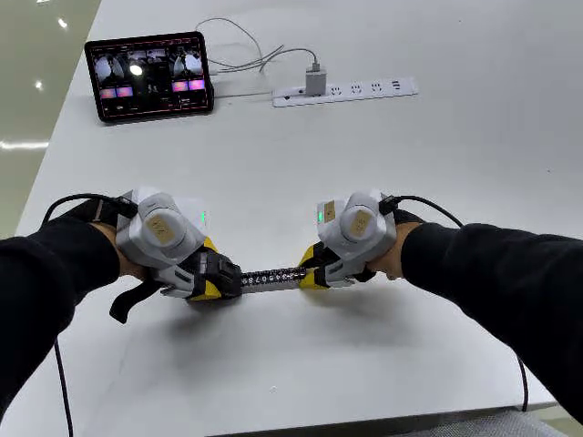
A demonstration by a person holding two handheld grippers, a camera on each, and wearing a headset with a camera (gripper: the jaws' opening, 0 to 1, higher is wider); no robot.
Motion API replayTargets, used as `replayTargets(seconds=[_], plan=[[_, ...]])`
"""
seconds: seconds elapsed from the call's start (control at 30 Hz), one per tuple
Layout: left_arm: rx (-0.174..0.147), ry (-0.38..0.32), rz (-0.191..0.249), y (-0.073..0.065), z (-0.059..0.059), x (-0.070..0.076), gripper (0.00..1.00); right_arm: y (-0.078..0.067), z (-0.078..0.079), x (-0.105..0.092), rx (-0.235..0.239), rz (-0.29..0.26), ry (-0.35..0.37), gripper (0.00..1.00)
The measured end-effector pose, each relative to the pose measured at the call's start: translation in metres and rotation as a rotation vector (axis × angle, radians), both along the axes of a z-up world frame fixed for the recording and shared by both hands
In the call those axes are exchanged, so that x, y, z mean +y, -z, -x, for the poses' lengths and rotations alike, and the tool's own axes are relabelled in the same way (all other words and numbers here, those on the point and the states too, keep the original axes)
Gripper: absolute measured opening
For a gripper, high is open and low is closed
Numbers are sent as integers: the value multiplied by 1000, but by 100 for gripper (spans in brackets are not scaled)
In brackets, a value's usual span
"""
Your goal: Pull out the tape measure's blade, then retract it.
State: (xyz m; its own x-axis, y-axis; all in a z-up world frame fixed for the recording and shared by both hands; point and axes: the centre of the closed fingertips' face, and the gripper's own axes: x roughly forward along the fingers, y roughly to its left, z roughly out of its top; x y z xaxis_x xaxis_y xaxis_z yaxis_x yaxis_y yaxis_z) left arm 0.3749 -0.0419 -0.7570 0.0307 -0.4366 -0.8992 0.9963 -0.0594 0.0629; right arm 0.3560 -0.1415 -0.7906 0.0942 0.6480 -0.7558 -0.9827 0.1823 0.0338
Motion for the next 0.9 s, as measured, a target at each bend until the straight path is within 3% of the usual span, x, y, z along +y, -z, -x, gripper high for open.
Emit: replayTargets(seconds=[0.9], plan=[[1,-1,-3,3,2,-1,30,3,3,-15,3,4,12,8]])
